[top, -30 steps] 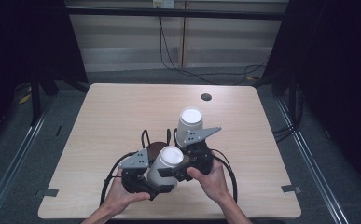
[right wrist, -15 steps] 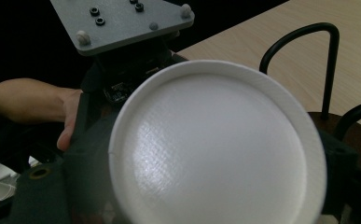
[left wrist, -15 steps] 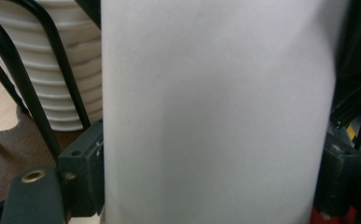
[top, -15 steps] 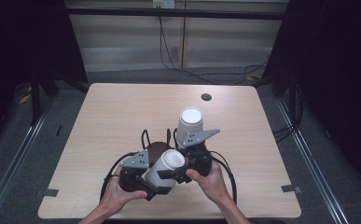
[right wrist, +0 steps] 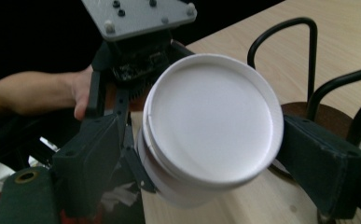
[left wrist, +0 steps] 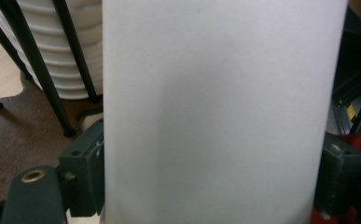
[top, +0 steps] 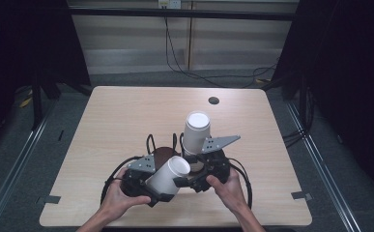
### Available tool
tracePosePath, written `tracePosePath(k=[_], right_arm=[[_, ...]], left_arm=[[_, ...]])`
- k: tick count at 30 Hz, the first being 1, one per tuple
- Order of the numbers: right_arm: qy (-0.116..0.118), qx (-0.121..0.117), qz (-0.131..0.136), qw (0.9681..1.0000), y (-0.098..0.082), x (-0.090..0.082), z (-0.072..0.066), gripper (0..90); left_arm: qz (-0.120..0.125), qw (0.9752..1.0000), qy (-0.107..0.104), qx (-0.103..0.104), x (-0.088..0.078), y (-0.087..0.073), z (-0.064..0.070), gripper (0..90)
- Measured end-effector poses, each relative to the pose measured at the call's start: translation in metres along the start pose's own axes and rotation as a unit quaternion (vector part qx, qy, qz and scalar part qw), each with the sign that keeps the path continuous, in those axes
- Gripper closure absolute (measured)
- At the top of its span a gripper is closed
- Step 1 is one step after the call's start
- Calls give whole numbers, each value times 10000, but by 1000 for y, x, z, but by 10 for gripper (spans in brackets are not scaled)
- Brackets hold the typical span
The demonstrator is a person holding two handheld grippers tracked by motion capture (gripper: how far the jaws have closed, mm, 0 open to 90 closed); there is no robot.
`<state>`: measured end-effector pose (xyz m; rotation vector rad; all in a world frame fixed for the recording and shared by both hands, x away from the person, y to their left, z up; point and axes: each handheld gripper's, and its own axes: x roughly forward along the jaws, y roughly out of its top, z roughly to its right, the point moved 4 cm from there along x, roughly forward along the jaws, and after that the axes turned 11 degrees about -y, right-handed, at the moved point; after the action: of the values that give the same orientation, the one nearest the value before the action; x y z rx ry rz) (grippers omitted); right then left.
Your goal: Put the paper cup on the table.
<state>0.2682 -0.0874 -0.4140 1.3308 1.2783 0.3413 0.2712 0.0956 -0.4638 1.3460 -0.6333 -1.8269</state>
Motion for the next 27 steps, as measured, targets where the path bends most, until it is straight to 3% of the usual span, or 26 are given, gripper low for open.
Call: tracePosePath(k=[6,10,12,19,27], right_arm=[[-60,-105,-334,9994,-8,-4,3,149],[-150,-184,-388,9990,-9,-7,6,148],[0,-197,-408,9990,-9,-8,6,146],[-110,-329,-615,9975,-11,-3,5,146],[-255,-608,-1032,9925,-17,-5,6,146]], left_arm=[[-261,9995,152,-17,-3,-2,-2,173],[-439,9989,138,-53,-4,-3,-6,173],[-469,9987,180,-83,-6,-3,-7,173],[-636,9976,256,-57,-10,-3,-6,177],[-1141,9930,278,95,-3,-4,-2,181]])
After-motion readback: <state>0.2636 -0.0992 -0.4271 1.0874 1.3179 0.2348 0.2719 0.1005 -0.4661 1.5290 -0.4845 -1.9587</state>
